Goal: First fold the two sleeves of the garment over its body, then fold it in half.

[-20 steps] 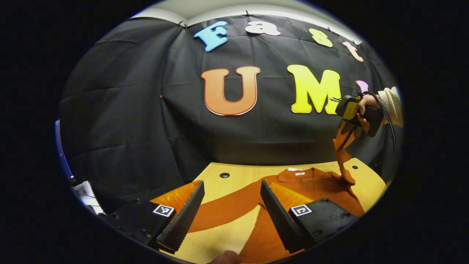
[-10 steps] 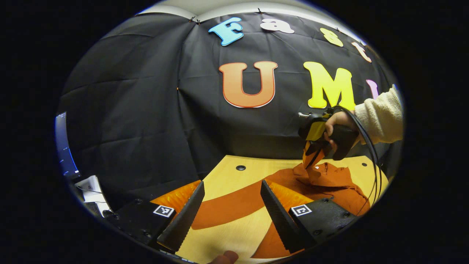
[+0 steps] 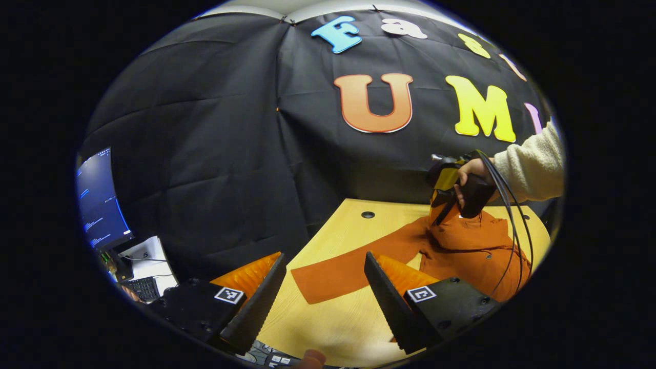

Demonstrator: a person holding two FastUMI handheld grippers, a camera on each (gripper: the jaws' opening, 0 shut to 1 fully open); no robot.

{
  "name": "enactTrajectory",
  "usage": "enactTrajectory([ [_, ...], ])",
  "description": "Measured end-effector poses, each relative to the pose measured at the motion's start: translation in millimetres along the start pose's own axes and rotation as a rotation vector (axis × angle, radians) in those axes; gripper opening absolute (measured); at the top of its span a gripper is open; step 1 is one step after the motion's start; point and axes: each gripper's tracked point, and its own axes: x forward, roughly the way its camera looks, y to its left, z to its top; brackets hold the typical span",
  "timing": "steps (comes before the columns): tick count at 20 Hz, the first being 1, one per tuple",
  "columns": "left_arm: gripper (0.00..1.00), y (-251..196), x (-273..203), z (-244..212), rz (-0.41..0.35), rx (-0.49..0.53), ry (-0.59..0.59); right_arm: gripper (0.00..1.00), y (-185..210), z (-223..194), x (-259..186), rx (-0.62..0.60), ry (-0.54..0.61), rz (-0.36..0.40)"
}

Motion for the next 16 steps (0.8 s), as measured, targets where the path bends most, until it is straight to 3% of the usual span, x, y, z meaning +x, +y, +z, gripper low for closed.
enactTrajectory([
  [3, 0.99, 13.0, 9.5, -12.0, 0.037, -0.021, 0.028, 0.28, -1.9, 2.4, -17.8, -0.022, -0.029, 0.012],
  [6, 0.99, 27.0, 25.5, -26.8, 0.076, -0.056, 0.077, 0.80, 4.9, -0.3, -47.2, -0.096, -0.068, 0.087],
  [7, 0.99, 32.8, 33.6, -34.1, 0.091, -0.068, 0.099, 0.93, 2.1, -3.3, -59.7, -0.126, -0.090, 0.097],
  [10, 0.99, 42.2, 64.0, -60.1, 0.137, -0.119, 0.202, 0.99, -11.4, -11.9, -94.3, -0.199, -0.153, 0.113],
  [16, 1.00, 52.1, 116.4, -122.2, 0.212, -0.219, 0.456, 0.96, -68.9, -42.9, -155.8, -0.248, -0.276, 0.141],
])
